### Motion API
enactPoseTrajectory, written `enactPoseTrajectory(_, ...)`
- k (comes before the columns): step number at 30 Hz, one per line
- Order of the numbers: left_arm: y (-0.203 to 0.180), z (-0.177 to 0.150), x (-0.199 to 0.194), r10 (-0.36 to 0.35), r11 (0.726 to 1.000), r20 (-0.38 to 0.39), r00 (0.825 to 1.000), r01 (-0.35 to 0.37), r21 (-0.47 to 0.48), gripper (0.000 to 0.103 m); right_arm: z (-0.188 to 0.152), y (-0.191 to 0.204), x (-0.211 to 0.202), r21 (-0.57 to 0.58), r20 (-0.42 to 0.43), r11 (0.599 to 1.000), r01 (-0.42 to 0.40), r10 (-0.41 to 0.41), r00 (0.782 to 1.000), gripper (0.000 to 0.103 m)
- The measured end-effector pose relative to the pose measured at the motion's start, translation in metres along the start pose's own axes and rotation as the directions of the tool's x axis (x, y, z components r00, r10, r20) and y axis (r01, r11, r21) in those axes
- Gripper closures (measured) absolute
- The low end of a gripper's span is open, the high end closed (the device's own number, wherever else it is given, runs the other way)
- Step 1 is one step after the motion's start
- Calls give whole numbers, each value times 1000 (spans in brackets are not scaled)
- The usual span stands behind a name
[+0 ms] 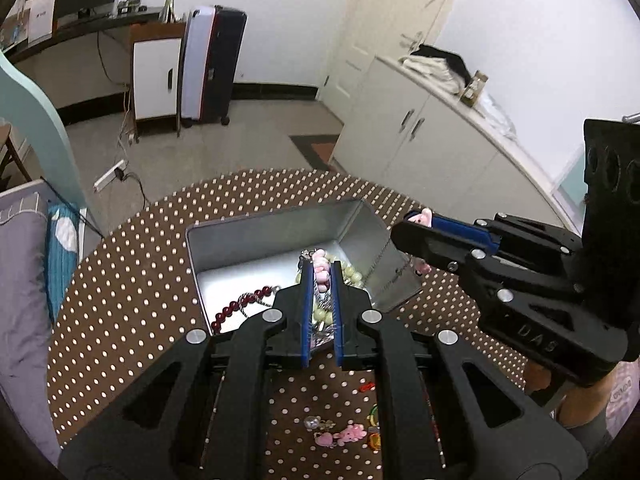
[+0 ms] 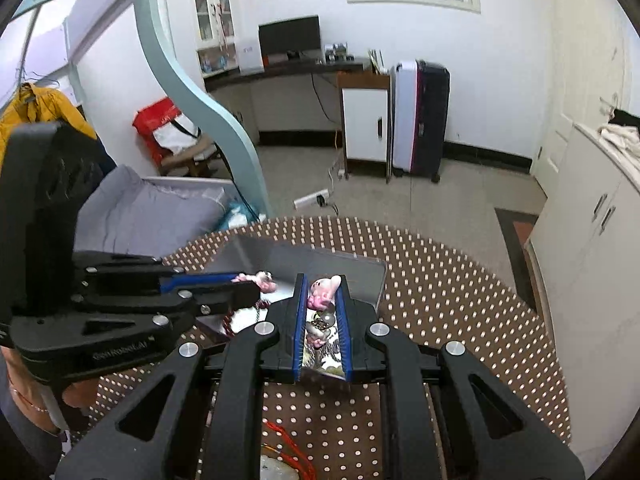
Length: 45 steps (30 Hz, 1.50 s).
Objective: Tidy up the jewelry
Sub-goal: 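Carry the pink charms over the box and open both grippers, then grasp the pink bunny charm with the left gripper while the right grasps the red beaded cord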
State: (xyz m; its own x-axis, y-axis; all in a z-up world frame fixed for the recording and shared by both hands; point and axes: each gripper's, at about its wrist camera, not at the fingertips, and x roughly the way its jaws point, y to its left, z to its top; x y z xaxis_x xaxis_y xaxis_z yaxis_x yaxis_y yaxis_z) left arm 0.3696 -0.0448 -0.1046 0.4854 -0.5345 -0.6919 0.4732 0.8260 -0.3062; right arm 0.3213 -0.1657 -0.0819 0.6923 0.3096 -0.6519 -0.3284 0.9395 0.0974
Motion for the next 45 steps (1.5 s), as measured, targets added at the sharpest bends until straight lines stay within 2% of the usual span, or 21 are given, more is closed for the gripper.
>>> enactPoseTrajectory(7, -7, -7, 8, 6, 999, -43, 999, -5, 35, 92, -9, -7, 5, 37, -20, 999, -10, 10, 1000, 90)
enactPoseTrajectory(9, -9, -9, 5, 17, 999, -40, 999, -15, 35, 71, -9, -8, 1, 43, -15, 999, -7, 7, 1000, 89)
enactPoseTrajectory(10, -11, -11, 3, 26, 999, -31, 999, -25, 31, 48, -9, -8, -3, 49, -10, 999, -8, 8, 1000, 87)
enactPoseTrajectory(11, -12, -13, -1, 34, 999, -8, 999, -33, 27, 44, -10, -9, -6, 54, -5, 999, -10, 10, 1000, 87)
enactPoseTrajectory(19, -24, -37, -49, 85, 994, 93, 992, -90, 55, 44, -27, -6, -57, 28, 57, 999, 18, -19, 998, 85)
enactPoseTrajectory(24, -28, -63, -71, 109, 991, 120, 987, -117, 59, 44, -58, 8, -76, -26, 37, 1000, 14, -13, 999, 83)
enactPoseTrajectory(29, -30, -94, -79, 146, 987, 116, 982, -152, 47, 41, -95, 37, -68, -126, -49, 992, 7, -13, 999, 83)
enactPoseTrajectory(34, -28, -117, -76, 143, 989, 84, 986, -145, 17, 41, -126, 62, -46, -210, -129, 978, 2, -29, 991, 83)
enactPoseTrajectory(39, -27, -136, -73, 146, 989, 58, 988, -147, 5, 41, -139, 70, -29, -300, -132, 949, 99, -144, 981, 83)
enactPoseTrajectory(41, -27, -141, -71, 156, 988, 50, 986, -156, 4, 40, -141, 68, -25, -305, -132, 946, 107, -153, 979, 86)
enactPoseTrajectory(43, -30, -145, -66, 169, 985, 39, 985, -170, 11, 40, -142, 65, -22, -306, -137, 945, 114, -162, 977, 97)
enactPoseTrajectory(45, -29, -146, -63, 166, 986, 31, 986, -166, 11, 40, -140, 59, -27, -289, -118, 950, 119, -158, 980, 100)
